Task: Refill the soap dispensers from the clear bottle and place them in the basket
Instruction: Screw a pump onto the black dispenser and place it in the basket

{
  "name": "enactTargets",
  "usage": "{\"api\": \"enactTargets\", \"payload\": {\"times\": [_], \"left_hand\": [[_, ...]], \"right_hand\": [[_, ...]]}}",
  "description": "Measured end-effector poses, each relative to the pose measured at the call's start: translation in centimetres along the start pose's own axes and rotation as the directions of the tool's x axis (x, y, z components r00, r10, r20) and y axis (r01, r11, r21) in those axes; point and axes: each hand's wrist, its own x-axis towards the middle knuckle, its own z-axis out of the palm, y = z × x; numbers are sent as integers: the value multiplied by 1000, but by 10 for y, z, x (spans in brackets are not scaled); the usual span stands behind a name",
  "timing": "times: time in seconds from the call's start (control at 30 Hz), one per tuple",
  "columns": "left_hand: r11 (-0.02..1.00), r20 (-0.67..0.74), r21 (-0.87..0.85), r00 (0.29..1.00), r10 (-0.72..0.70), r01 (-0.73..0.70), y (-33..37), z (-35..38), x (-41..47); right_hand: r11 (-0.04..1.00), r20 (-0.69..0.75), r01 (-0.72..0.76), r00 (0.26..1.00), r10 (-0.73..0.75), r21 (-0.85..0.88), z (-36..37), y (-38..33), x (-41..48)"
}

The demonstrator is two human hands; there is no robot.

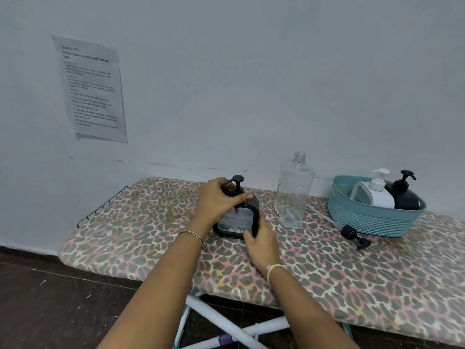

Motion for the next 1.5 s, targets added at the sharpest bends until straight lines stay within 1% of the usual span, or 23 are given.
{"api": "enactTargets", "payload": {"times": [0.17, 0.43, 0.6, 0.73, 1.0, 1.17, 1.27, 1.37, 1.43, 1.5], "left_hand": [[998, -64, -50, 997, -43, 40, 0, 5, 1], [996, -110, -81, 994, 14, -23, -5, 12, -1], [996, -85, -87, 996, 15, -22, -6, 9, 1], [991, -53, -134, 999, -2, -5, -8, 8, 2], [989, 6, -146, 1000, -26, 26, -3, 3, 4], [984, 19, -172, 999, -50, 53, -3, 1, 1], [987, 25, -148, 998, -65, 68, -3, 0, -2], [993, 18, -93, 997, -75, 76, 1, -2, -6], [997, 15, -47, 998, -60, 61, 6, -3, -10], [998, 42, -53, 999, -33, 36, 9, -3, -14]], "right_hand": [[1000, 3, 10, 1000, -10, -2, 2, 1, 1], [1000, 25, -15, 1000, 14, 22, 3, 4, 3], [999, 30, -20, 999, 19, 31, 4, 5, 3], [1000, 25, -17, 1000, 17, 26, 3, 4, 3], [999, 36, -26, 999, 25, 26, 0, 2, 2], [993, 13, -66, 998, 65, 102, -3, -3, -1], [983, 8, -109, 994, 109, 145, -5, -4, -1], [979, -25, -112, 993, 118, 169, -5, -5, -1], [976, -43, -120, 991, 130, 183, -6, -6, -2], [972, -59, -119, 989, 134, 205, -10, -9, -4]]}}
